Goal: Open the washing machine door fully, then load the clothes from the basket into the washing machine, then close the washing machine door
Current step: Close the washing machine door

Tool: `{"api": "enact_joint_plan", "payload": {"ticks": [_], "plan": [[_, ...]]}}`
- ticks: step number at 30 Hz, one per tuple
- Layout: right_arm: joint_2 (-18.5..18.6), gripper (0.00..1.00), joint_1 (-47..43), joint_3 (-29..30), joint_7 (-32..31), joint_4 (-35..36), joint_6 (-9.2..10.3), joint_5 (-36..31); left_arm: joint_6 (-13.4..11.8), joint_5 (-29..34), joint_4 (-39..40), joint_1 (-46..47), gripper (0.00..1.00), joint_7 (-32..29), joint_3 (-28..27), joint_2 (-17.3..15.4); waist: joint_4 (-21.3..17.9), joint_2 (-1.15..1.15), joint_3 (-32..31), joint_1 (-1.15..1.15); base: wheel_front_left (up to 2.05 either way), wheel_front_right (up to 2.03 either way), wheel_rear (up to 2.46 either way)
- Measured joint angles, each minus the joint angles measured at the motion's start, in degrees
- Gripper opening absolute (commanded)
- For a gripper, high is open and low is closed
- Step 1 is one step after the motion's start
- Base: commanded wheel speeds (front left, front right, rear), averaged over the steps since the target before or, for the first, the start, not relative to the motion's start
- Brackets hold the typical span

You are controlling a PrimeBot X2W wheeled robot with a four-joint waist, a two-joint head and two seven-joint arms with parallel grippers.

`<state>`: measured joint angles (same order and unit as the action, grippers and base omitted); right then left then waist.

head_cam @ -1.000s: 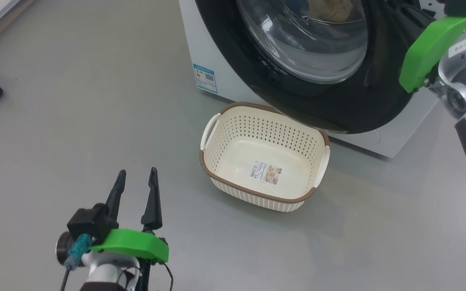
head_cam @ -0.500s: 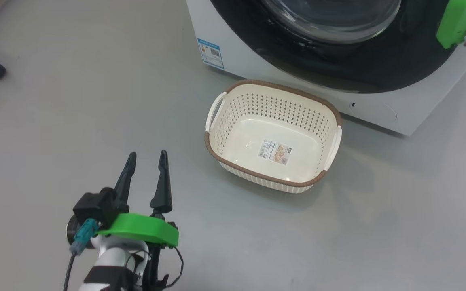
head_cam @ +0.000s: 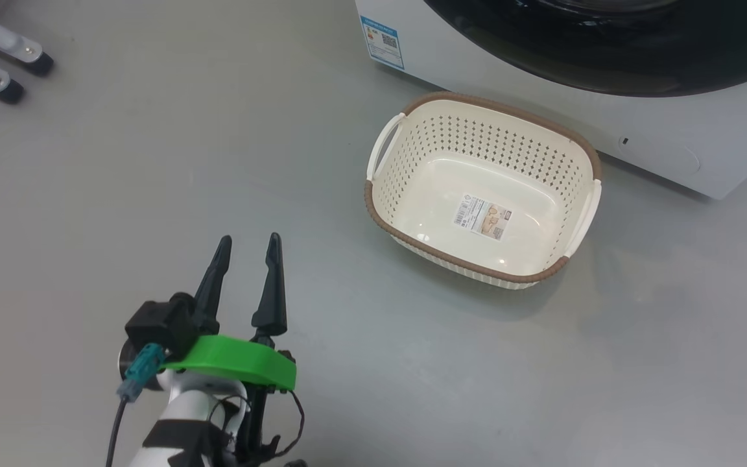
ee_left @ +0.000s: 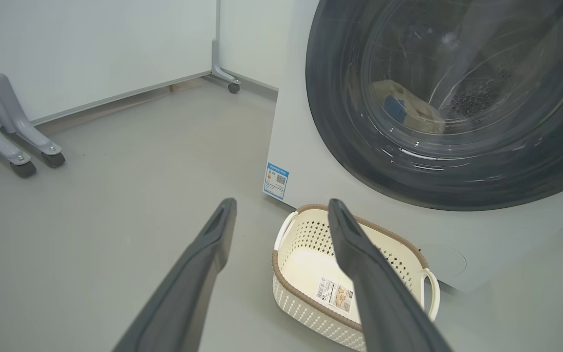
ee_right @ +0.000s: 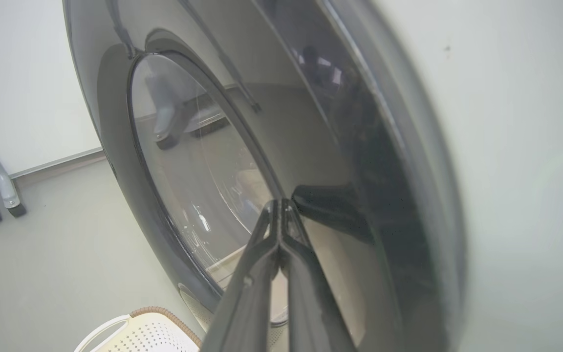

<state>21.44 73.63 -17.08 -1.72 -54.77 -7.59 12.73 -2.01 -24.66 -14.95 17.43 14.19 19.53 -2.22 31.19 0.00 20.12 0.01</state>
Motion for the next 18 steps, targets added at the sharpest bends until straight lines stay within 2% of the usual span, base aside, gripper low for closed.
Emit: {"api": "enact_joint_plan", "payload": {"ticks": [5,18], "plan": [[-0.02,0.00,0.19,2.45,1.46,-3.44,-0.14,-1.82,-0.29,-1.07,0.03,0.00,1.00,0.00,0.89,0.07,0.68,0.00,-0.18,0.00,0.00,0.00,0.00],[-0.47,0.00,-0.59,2.01,3.94,-5.99,-0.14,-3.46,-1.08,-0.22,-0.99,-0.08,1.00,0.00,0.86,0.11,-0.45,0.00,-2.93,-0.01,0.00,0.00,0.00]]}}
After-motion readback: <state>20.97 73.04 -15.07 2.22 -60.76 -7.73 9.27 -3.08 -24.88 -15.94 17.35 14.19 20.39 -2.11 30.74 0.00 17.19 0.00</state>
